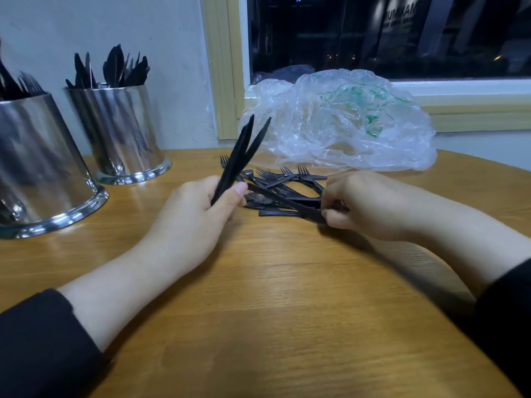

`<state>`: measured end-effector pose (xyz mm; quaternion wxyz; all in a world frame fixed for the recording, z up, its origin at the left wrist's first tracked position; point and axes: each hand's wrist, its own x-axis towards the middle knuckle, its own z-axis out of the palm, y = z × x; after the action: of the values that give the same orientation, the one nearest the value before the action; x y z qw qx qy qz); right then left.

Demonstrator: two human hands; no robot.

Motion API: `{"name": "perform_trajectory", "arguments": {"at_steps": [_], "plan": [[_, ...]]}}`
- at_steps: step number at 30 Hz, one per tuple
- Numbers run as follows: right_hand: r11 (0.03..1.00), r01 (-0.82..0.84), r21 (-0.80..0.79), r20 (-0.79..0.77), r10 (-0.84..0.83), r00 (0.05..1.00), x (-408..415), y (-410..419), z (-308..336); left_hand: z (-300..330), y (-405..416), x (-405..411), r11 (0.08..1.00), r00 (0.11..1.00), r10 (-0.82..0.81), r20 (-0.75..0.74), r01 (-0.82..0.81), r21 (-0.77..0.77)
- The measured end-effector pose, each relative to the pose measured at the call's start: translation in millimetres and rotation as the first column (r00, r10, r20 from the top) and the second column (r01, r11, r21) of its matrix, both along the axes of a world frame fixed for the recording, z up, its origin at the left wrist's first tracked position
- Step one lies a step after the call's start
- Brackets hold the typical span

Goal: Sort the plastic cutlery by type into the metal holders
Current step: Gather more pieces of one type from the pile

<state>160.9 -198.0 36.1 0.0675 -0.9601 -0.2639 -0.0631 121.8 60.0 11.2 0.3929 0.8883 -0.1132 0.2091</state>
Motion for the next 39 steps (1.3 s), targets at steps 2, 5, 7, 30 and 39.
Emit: {"name": "perform_trajectory", "arguments": {"at_steps": [2, 5, 7, 30, 39], "plan": [[0.995, -0.086, 0.045, 0.059, 0.083, 0.995, -1, 3, -3, 3, 1, 0, 0.999, 0.995, 0.029, 0.1, -0.027, -0.021], [0.971, -0.231, 0.065, 0.151, 0.22, 0.964, -2, 8, -5, 3, 4, 2, 0.998, 0.981, 0.004, 0.194, -0.016, 0.059], [0.951, -0.295, 0.09, 0.21, 0.271, 0.939, -5, 11, -5, 0, 5, 2, 0.987, 0.984, -0.056, 0.171, 0.029, 0.157], [0.991, 0.129, 0.041, -0.054, -0.127, 0.99, 9, -4, -10, -6, 6, 9, 0.982, 0.978, -0.083, -0.19, 0.048, -0.181], [0.99, 0.111, 0.086, -0.091, -0.103, 0.991, 4, -1, -7, -4, 10, 10, 0.966, 0.988, -0.023, -0.153, -0.017, -0.257]]}}
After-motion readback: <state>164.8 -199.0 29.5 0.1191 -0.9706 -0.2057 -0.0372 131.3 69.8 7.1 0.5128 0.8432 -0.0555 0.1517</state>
